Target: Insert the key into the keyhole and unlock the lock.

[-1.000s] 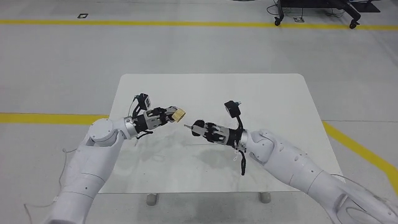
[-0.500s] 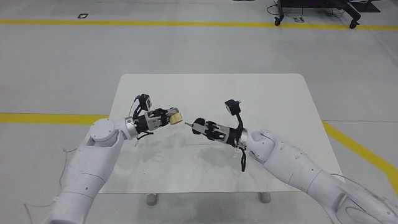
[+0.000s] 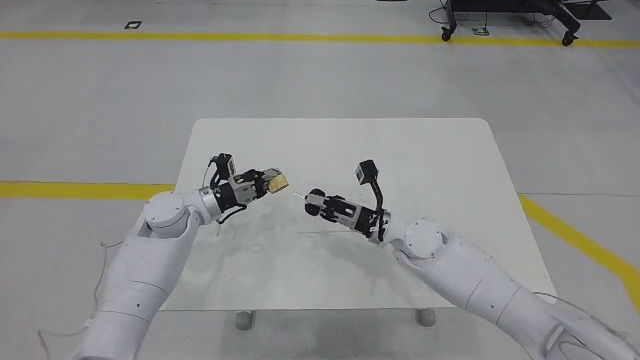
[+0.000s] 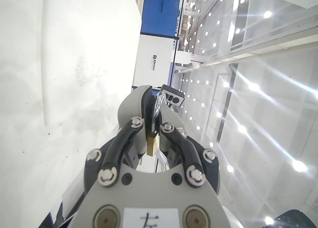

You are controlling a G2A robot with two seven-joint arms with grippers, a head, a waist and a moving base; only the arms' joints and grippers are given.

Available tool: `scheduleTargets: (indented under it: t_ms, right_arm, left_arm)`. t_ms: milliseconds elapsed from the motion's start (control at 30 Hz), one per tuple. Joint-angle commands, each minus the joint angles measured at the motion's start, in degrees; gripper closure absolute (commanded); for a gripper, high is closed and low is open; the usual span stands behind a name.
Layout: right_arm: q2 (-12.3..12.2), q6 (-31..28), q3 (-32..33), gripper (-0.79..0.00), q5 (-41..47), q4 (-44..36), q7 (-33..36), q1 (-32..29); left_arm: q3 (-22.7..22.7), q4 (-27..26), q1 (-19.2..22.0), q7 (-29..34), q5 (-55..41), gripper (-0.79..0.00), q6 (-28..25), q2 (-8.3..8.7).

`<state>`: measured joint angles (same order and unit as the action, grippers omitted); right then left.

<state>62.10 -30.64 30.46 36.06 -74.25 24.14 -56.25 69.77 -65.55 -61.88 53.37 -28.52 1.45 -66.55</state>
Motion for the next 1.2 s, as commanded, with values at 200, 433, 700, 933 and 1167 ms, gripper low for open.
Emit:
scheduleTargets:
  t_ms: [200,433,700,933,1167]
  right_arm:
    - [0.2,0.9,-0.2,0.000,-2.5,-0.1,-0.9,-0.3]
    - [2.7,8.1,-1.8,0.000,-12.0,-1.0,-12.1,-0.7]
    - [5.4,12.1,-1.7,0.000,-16.2,-2.1,-20.9,-1.7]
    - [7.1,12.6,-0.9,0.000,-15.8,-1.1,-20.9,-2.1]
    - [8.3,12.6,0.4,0.000,-15.9,0.2,-19.8,-2.5]
  left_arm:
    - [-0.4,-1.3,-1.0,-1.7,0.4,0.000,0.3,-0.05]
    - [0.2,-2.4,-1.9,-7.0,1.7,0.000,0.8,0.00]
    - [0.1,-4.3,-3.0,-11.1,4.8,0.000,0.3,0.06]
    - [0.3,-4.8,-3.4,-11.7,4.7,0.000,0.4,0.03]
    - [0.5,-4.9,-3.4,-11.8,4.5,0.000,0.6,0.04]
